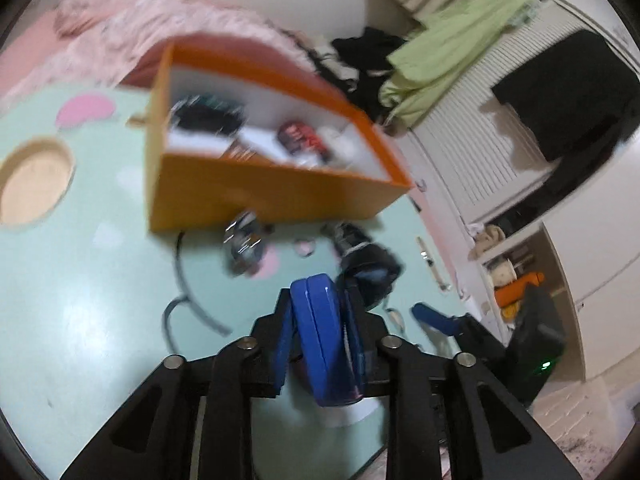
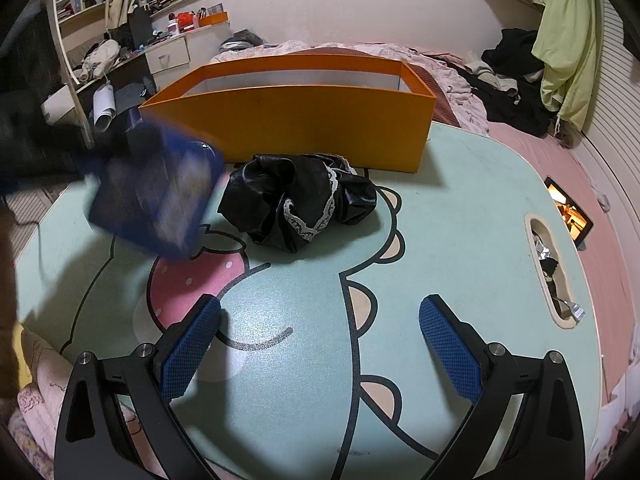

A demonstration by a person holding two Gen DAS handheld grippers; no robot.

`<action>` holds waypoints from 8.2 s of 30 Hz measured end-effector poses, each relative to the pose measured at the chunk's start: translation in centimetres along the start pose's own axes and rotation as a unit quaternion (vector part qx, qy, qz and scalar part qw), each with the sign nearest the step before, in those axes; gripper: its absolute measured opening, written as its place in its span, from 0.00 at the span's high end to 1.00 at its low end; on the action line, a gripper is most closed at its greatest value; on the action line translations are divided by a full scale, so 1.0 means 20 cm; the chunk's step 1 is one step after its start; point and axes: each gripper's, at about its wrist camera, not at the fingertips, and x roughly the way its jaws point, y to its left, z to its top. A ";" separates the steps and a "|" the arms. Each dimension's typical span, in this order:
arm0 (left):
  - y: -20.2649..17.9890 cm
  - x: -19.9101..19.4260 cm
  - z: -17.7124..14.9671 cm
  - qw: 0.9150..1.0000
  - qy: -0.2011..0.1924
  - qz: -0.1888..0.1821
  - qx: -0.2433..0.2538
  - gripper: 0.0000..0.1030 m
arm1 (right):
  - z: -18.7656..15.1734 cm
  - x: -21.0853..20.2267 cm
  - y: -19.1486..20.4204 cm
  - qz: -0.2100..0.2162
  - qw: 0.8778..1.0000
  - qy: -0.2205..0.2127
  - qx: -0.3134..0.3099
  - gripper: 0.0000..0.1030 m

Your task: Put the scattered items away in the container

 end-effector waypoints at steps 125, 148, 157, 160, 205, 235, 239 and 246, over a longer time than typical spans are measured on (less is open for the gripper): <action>-0.28 -0.34 0.01 0.945 -0.106 0.259 0.169 0.00 | -0.01 0.03 0.04 0.002 1.000 0.000 -0.013 0.00; -0.12 0.60 0.70 0.931 0.207 0.297 0.049 0.31 | -0.04 0.01 0.03 0.014 1.000 -0.014 -0.018 0.00; -0.06 0.48 0.69 0.955 0.169 0.241 0.031 0.46 | -0.04 0.01 0.03 0.020 0.999 -0.018 -0.020 0.00; -0.07 0.43 0.68 0.959 0.153 0.237 0.036 0.46 | -0.05 0.01 0.03 0.020 0.999 -0.018 -0.020 0.00; -0.09 -0.21 -0.28 0.948 -0.038 0.283 0.137 0.15 | -0.05 0.01 0.03 0.019 0.999 -0.018 -0.020 0.00; -0.03 -0.10 -0.33 0.941 -0.075 0.291 0.154 0.00 | -0.05 0.00 0.03 0.017 0.999 -0.018 -0.022 0.00; -0.03 -0.09 -0.32 0.941 -0.082 0.288 0.156 0.00 | -0.05 0.00 0.04 0.017 0.999 -0.018 -0.022 0.00; -0.04 -0.09 -0.32 0.941 -0.083 0.287 0.157 0.00 | -0.05 0.00 0.03 0.017 0.999 -0.018 -0.022 0.00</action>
